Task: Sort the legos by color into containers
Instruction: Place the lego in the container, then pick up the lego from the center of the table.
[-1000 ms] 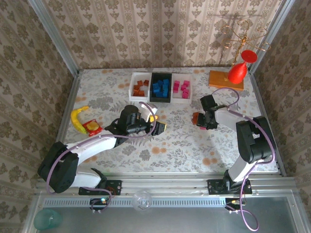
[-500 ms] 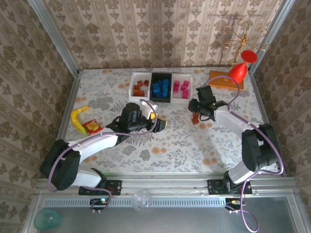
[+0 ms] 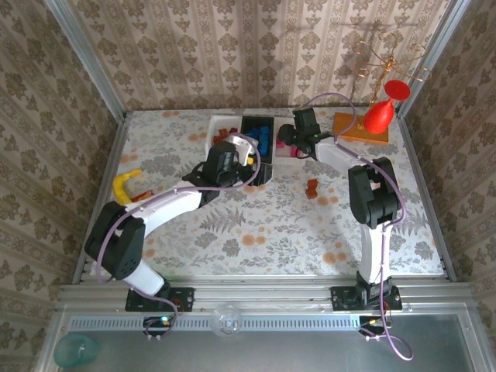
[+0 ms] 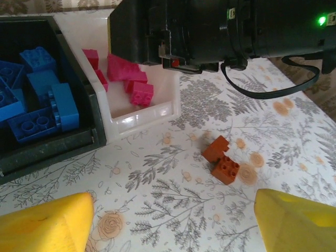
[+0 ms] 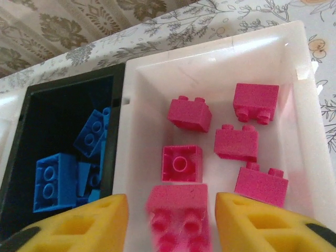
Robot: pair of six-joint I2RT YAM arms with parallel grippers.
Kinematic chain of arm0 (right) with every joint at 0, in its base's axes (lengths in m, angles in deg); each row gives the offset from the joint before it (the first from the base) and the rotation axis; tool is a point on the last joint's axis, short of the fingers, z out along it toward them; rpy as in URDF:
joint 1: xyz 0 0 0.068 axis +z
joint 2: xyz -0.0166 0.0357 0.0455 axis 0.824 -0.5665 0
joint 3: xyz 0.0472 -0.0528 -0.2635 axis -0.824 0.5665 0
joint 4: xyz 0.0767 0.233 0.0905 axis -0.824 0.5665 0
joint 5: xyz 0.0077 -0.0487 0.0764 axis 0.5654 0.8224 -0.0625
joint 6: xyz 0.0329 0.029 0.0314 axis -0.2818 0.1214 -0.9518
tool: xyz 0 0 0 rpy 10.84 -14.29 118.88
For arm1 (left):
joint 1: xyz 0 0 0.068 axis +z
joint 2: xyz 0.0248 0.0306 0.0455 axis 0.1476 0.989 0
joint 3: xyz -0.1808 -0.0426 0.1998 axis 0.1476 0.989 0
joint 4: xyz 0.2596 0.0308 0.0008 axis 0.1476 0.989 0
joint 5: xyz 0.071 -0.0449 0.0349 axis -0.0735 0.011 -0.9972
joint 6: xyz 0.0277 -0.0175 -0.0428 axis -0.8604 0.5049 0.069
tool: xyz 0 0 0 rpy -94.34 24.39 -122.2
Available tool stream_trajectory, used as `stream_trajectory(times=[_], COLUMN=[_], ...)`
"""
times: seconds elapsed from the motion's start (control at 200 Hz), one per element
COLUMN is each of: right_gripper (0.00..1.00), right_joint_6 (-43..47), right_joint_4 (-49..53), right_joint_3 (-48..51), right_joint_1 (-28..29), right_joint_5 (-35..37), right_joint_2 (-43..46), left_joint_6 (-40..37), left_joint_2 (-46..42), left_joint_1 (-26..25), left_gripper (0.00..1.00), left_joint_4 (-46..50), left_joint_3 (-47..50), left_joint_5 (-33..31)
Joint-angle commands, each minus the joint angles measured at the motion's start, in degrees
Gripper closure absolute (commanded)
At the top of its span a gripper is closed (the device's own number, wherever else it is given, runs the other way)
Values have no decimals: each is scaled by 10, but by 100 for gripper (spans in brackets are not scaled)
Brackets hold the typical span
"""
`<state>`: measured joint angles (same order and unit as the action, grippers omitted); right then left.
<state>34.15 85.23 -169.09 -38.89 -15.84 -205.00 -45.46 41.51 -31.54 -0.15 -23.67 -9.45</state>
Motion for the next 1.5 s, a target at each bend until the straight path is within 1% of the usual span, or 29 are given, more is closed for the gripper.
stream_trajectory(times=[0.0,0.08,0.205,0.28,0.43,0.565,0.645,0.73,0.82,0.895,1.05,1.16,1.33,1.435,1.495], right_gripper=[46,42,35,33,29,26,25,25,27,30,40,49,59,64,65], right_joint_6=[-10,-3,2,5,34,66,80,94,108,116,126,131,141,149,148], right_joint_4=[22,15,20,45,108,151,169,185,205,217,238,244,269,270,258], right_joint_3=[-22,14,115,176,277,301,288,258,222,196,165,154,144,143,142], right_joint_1=[-15,-19,-19,-20,-19,-13,-14,-13,-15,-15,-15,-15,-10,1,12], right_joint_5=[-22,-23,-33,-39,-19,16,31,42,42,33,36,34,33,22,1], right_joint_2=[7,49,128,168,236,242,221,185,144,116,84,74,73,93,111], left_joint_6=[17,16,-3,-22,-46,-63,-64,-64,-64,-65,-69,-73,-70,-54,-36], left_joint_2=[20,25,12,-9,-68,-109,-117,-114,-111,-113,-123,-126,-133,-145,-153], left_joint_1=[2,0,-2,-1,4,4,3,2,0,0,1,3,7,21,36], left_gripper=[19,19,19,18,19,19,19,19,20,20,20,20,20,20,20], left_joint_4=[19,21,26,29,27,-1,-27,-57,-71,-76,-82,-81,-78,-77,-79], left_joint_3=[-30,-37,-24,1,76,136,163,183,192,197,207,211,216,223,229], left_joint_5=[-12,-14,-9,10,60,87,98,124,146,150,143,141,130,110,99])
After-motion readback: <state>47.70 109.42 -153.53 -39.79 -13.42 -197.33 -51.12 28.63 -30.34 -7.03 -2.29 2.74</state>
